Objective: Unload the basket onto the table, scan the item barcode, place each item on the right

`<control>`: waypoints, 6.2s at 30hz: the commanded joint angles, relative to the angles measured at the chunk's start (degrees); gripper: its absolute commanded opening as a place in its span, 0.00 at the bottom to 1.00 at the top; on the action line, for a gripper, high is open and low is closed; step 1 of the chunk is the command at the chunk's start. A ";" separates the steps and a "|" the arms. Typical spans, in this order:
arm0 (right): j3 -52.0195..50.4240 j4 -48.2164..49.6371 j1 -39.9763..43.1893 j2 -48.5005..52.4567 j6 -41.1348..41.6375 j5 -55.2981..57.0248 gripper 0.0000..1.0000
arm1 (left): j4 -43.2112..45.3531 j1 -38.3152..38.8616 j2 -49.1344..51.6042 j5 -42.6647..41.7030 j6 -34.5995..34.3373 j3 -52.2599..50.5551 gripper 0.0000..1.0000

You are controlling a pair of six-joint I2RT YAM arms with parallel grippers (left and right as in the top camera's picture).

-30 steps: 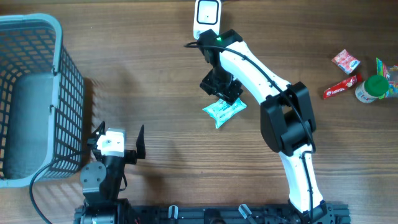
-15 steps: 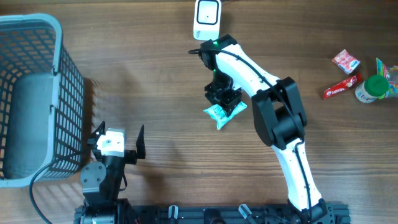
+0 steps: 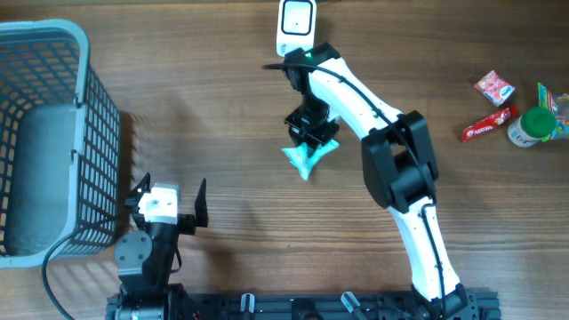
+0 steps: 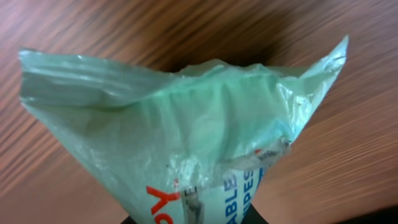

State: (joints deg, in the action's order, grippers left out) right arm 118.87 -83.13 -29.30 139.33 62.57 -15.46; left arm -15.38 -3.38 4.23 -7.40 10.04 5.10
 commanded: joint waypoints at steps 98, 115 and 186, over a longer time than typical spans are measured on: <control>5.51 19.45 20.22 -17.05 -39.56 43.74 0.04 | 0.13 0.33 -0.33 -0.48 0.68 -0.28 1.00; 1.36 39.91 53.90 0.09 -41.92 33.53 0.06 | 0.13 0.33 -0.33 -0.48 0.68 -0.28 1.00; -17.00 37.59 42.97 -107.12 -68.59 -14.49 1.00 | 0.13 0.33 -0.33 -0.48 0.68 -0.28 1.00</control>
State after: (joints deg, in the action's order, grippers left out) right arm 110.10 -48.95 16.95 36.82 -5.89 -29.56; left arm -15.38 -3.38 4.21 -7.40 10.04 5.08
